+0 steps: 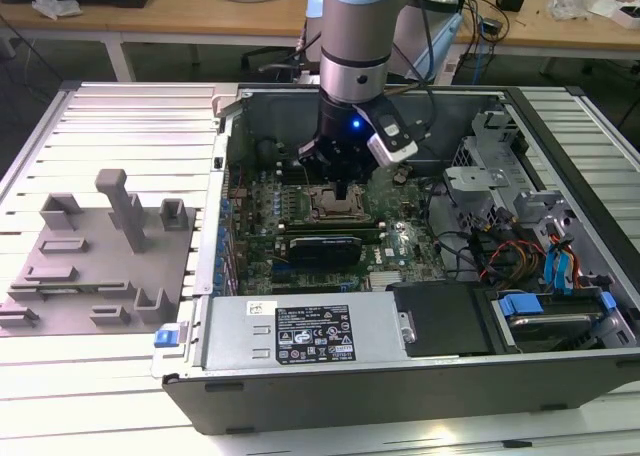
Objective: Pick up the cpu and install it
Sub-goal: 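Close the cpu cover, then install the first cpu locking lever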
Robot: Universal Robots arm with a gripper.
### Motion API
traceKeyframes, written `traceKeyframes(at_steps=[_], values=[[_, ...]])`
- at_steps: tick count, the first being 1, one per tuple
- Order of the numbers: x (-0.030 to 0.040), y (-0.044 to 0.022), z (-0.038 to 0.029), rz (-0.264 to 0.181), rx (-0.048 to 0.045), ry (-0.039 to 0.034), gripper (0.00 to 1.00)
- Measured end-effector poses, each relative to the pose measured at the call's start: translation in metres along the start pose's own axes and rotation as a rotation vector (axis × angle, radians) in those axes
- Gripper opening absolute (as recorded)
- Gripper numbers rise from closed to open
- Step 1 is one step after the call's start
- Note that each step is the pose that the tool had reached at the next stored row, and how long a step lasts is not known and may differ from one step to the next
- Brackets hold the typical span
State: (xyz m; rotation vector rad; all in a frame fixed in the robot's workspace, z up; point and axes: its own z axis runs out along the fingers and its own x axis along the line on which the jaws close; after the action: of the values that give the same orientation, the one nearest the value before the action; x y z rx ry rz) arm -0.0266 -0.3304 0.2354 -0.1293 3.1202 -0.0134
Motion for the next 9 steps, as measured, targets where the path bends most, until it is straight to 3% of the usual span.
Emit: traceKeyframes(at_steps=[2,9], values=[[-0.0001,-0.0001,-0.0077,0.0,-0.0001,0.0,0.11],[-0.0002,-0.0001,-0.0096,0.0,-0.0001,0.0,0.11]])
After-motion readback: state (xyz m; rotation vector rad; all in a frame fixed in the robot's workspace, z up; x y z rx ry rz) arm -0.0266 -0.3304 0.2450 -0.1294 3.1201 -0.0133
